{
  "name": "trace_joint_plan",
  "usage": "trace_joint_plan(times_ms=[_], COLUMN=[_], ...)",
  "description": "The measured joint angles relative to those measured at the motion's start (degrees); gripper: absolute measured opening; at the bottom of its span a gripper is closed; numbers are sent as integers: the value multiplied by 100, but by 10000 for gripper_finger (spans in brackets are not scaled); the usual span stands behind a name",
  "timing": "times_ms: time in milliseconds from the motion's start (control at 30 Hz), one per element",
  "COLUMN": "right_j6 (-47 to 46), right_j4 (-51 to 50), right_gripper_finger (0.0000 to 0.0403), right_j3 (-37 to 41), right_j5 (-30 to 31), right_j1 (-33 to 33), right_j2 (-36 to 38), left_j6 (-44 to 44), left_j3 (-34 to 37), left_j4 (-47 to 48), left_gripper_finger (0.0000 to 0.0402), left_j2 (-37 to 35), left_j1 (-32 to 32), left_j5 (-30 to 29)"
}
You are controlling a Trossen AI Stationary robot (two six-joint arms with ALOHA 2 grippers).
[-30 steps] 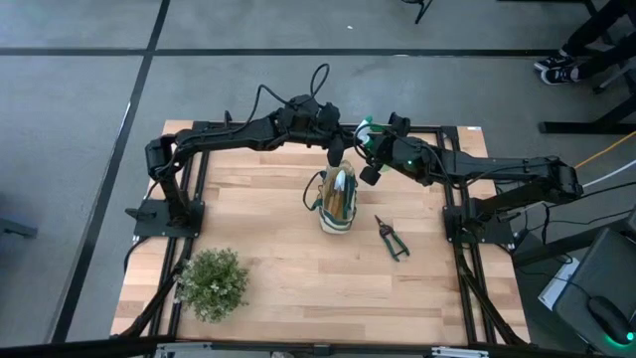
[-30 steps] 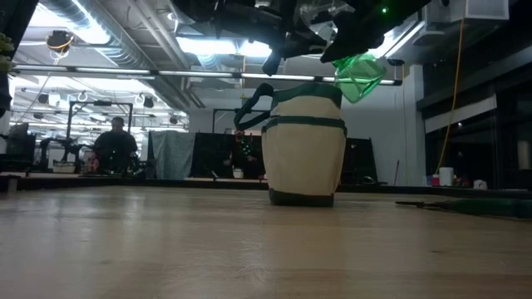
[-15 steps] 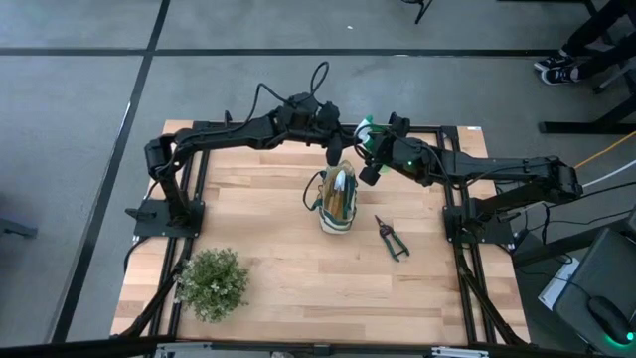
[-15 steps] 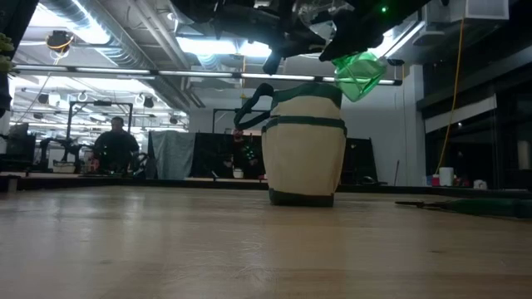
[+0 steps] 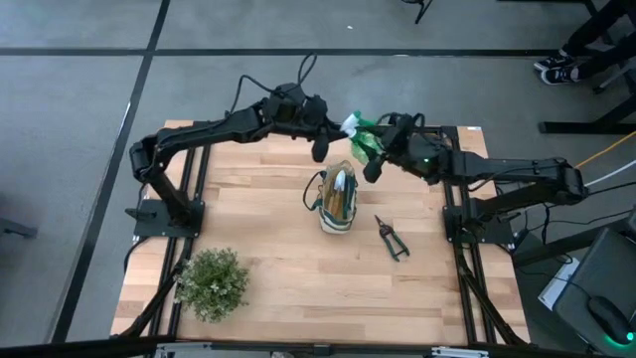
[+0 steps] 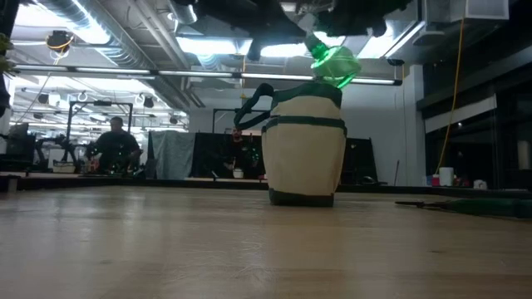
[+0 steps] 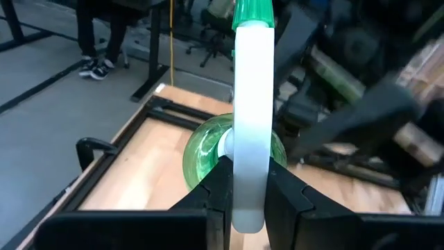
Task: Pick & Place Garden tools in Gardening bag
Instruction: Put the spray bottle into the gardening bag
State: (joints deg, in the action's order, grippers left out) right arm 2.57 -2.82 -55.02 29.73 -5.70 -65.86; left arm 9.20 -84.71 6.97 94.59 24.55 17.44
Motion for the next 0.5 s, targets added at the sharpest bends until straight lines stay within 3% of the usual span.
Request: trace_joint_plan(times_ms=[500], right_j6=[-1944], right_j4=[-172], right_gripper_finger=[204], right_j3=[2], right_j5=[-41], right_j1=[512], right_j2=[1360], left_j6=[-250], left_j3=[0], left_j4=[1168], left_gripper_finger=[44], left_j2=[-770], left_j1=[-168], left_j5=[-254])
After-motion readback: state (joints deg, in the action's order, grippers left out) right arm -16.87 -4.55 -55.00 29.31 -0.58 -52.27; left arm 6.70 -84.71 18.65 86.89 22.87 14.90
